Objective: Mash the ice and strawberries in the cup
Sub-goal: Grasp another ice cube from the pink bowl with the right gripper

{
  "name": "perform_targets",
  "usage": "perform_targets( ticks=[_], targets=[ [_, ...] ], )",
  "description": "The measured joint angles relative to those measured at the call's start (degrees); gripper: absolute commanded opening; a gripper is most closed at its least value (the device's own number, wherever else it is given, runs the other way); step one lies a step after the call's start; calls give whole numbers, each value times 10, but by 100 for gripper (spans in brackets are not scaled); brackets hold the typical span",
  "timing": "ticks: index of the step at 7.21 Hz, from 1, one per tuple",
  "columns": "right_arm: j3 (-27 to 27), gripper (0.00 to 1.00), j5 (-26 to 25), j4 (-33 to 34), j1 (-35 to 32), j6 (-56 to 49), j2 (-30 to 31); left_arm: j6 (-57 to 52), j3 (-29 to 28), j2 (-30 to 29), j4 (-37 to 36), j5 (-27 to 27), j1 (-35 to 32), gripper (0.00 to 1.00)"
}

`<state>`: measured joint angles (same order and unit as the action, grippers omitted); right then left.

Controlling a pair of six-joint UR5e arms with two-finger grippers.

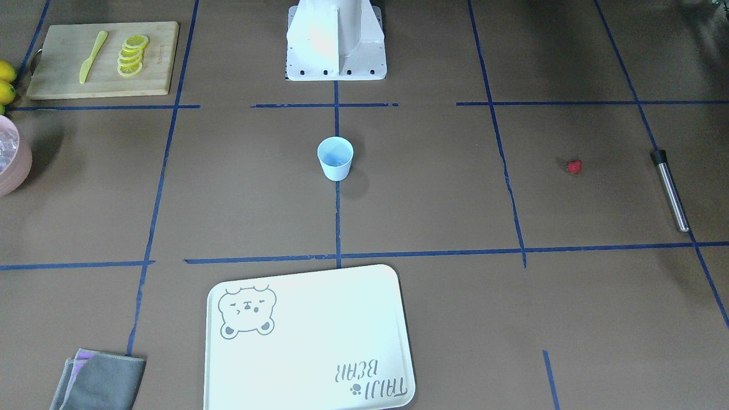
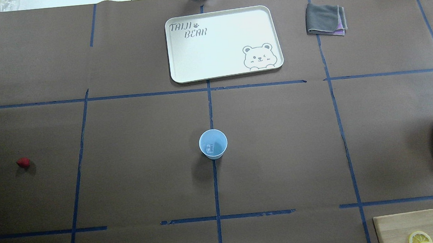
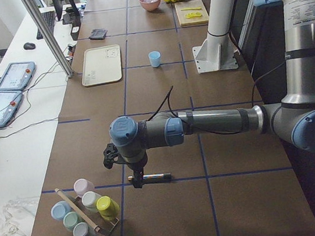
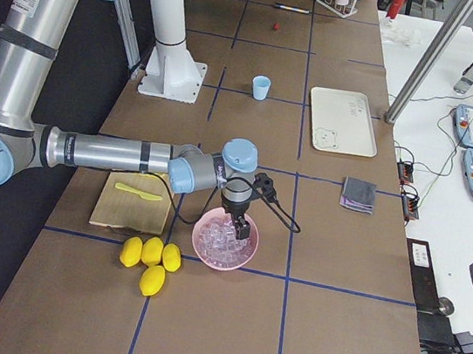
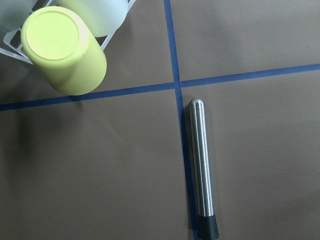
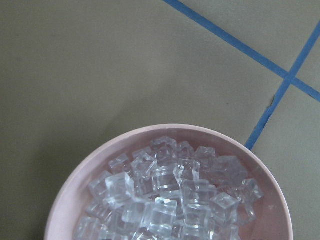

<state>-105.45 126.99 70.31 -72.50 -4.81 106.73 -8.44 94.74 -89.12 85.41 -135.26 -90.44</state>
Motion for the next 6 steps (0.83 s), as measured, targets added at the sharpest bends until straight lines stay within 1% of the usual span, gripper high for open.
perform_targets(
  ticks=[1, 2, 6],
  targets=[
    [16, 83, -1, -31, 2, 28, 3, 0, 0, 0, 0, 0, 0, 100],
    [25, 81, -1, -43, 8, 42, 5, 0, 0, 0, 0, 0, 0, 100],
    [36, 69, -2, -50, 50, 80, 7, -1, -1, 0, 0, 0, 0, 100]
  ],
)
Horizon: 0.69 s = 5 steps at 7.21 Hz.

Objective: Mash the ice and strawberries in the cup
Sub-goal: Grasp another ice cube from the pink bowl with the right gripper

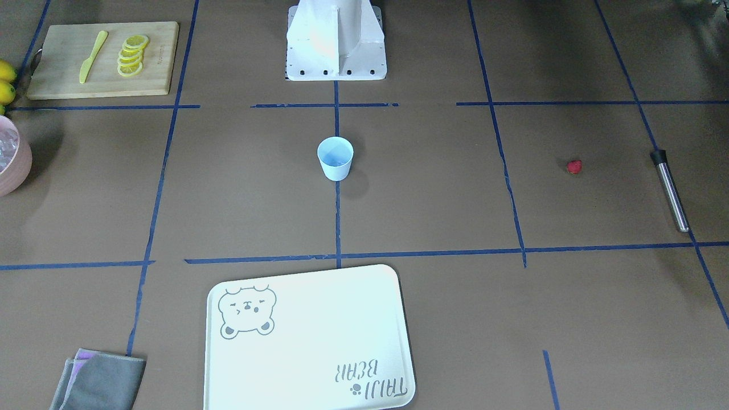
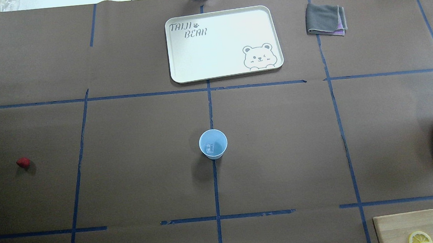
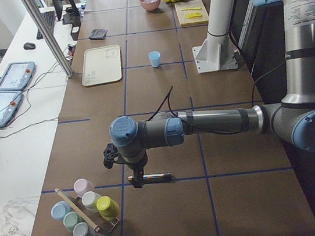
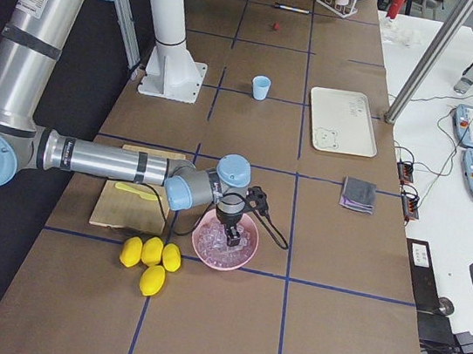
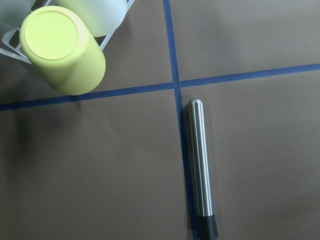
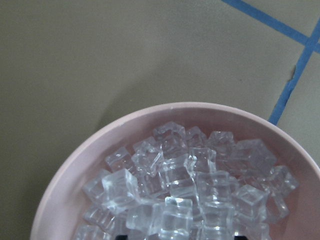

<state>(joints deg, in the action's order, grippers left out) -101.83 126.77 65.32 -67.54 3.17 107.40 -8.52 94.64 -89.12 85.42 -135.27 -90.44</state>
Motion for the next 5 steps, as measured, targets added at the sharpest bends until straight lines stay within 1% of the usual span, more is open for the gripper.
perform_targets(
  ticks=[3, 5],
  targets=[
    [1, 58, -9, 0, 8, -1, 0, 0, 0, 0, 0, 0, 0, 100],
    [2, 53, -23, 1, 14, -2, -1, 0, 0, 0, 0, 0, 1, 100]
  ],
)
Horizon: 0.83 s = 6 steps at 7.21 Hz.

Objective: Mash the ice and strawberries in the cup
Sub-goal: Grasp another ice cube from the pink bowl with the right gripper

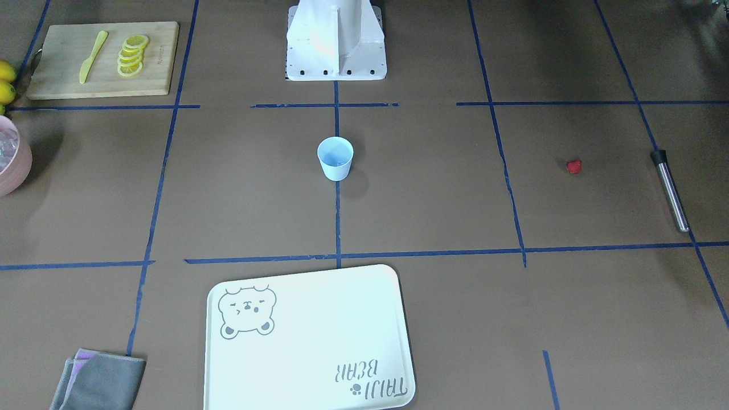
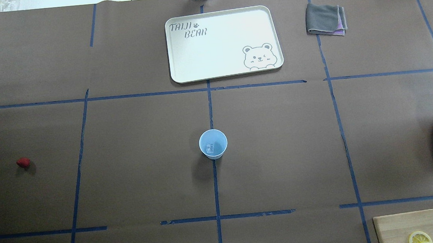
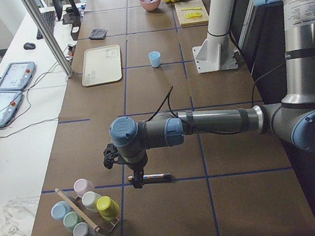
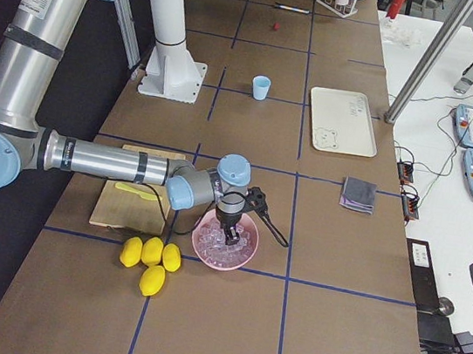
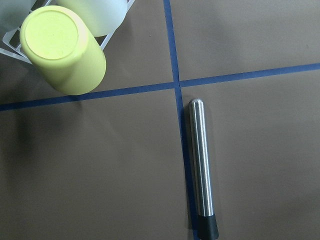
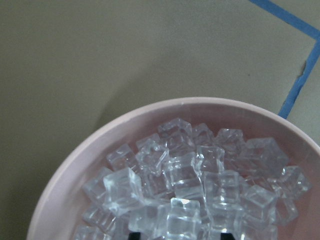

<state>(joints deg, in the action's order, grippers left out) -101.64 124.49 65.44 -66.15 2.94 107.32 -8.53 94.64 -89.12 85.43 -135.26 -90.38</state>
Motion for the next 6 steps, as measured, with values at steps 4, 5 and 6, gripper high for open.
perform_targets(
  ticks=[4, 5, 6],
  targets=[
    [-1, 1, -3, 0, 4, -4, -2, 0, 0, 0, 0, 0, 0, 100],
    [-2, 0, -3, 0, 4, -5, -2, 0, -1, 0, 0, 1, 0, 100],
    [-4, 0, -2, -1, 4, -6, -3, 0, -1, 1, 0, 1, 0, 100]
  ],
)
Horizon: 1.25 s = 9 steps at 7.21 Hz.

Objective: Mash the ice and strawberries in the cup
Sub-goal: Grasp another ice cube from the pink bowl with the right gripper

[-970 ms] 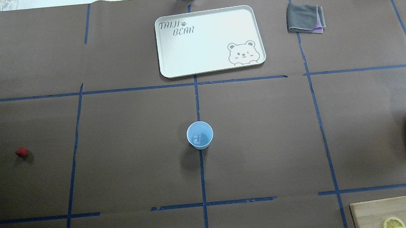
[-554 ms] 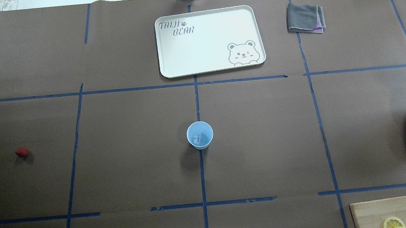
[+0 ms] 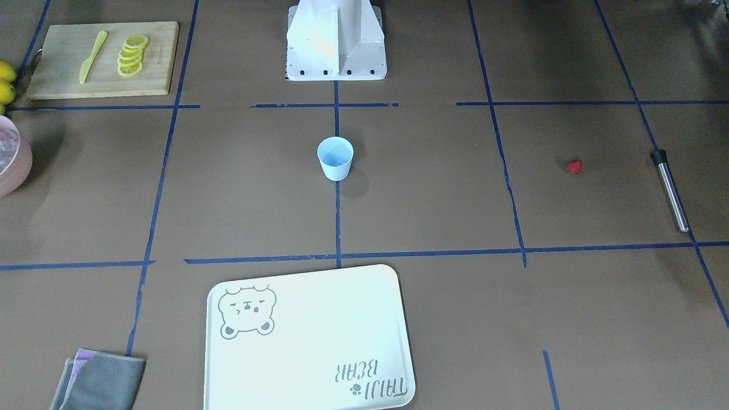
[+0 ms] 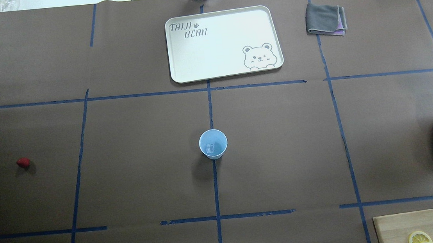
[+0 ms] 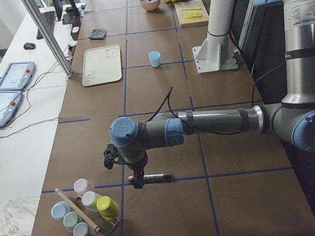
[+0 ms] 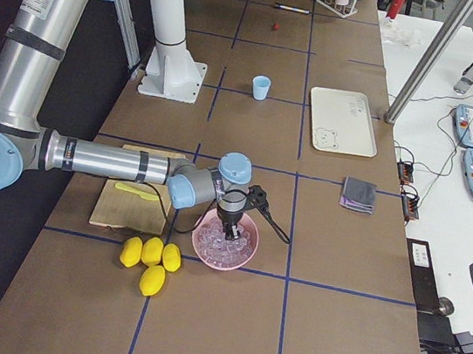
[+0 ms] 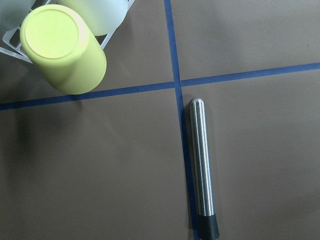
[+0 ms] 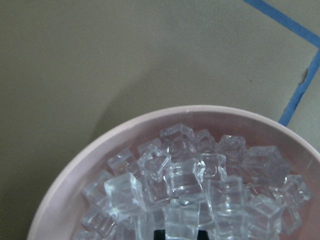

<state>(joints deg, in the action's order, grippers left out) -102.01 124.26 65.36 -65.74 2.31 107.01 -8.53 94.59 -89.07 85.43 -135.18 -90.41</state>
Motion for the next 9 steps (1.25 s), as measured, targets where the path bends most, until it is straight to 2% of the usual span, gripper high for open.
perform_targets(
  ticks=[2, 3, 6, 8, 9],
  targets=[
    [-16, 0, 7, 9, -7, -2, -3, 0, 1, 0, 0, 0, 0, 100],
    [-40, 1, 10, 38, -21, -3, -12, 0, 1, 0, 0, 0, 0, 100],
    [-144, 0, 14, 241, -49, 16, -106, 1, 0, 0, 0, 0, 1, 100],
    [-180, 0, 30, 304, -20, 150, -187, 1, 0, 0, -1, 0, 1, 100],
    [-184, 0, 26, 315, 27, 241, -232, 1, -1, 0, -1, 0, 1, 100]
  ],
)
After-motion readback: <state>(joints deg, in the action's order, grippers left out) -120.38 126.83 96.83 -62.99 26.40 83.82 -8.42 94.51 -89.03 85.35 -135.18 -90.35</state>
